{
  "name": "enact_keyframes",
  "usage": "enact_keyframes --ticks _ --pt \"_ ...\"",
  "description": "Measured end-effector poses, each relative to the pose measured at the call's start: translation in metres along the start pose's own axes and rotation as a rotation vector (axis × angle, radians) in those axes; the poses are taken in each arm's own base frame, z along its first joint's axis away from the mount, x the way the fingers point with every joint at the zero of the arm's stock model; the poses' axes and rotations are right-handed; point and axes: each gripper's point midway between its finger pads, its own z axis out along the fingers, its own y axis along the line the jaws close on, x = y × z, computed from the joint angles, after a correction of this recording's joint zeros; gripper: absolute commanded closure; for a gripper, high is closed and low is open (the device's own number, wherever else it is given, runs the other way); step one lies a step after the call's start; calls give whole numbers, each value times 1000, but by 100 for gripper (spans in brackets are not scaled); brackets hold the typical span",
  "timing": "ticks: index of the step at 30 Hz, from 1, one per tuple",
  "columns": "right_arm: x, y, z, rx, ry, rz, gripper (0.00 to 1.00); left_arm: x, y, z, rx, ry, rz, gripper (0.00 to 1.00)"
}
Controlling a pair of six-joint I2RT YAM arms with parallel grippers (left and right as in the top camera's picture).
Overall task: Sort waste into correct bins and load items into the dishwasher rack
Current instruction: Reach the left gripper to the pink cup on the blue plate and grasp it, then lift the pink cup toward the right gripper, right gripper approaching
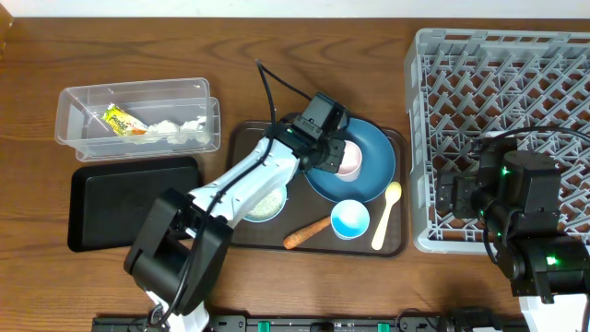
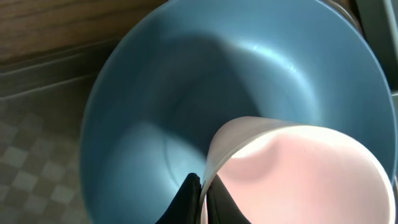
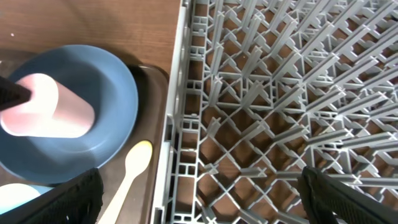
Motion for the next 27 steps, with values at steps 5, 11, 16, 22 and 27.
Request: enact_keyframes --ticks 5,11,16,22,27 --pt "4 -1 11 10 39 8 1 -16 19 -20 96 -22 -108 94" --pt "-8 4 32 -11 31 67 1 -49 58 -78 297 -117 -309 94" --pt "-40 43 45 -240 -60 77 1 -58 77 -113 525 -124 -455 94" --pt "-56 111 41 -673 -99 -1 1 -60 78 -138 702 -93 -565 94" --pt "-57 153 23 -1022 -119 -79 1 -58 61 -142 773 -35 -610 94"
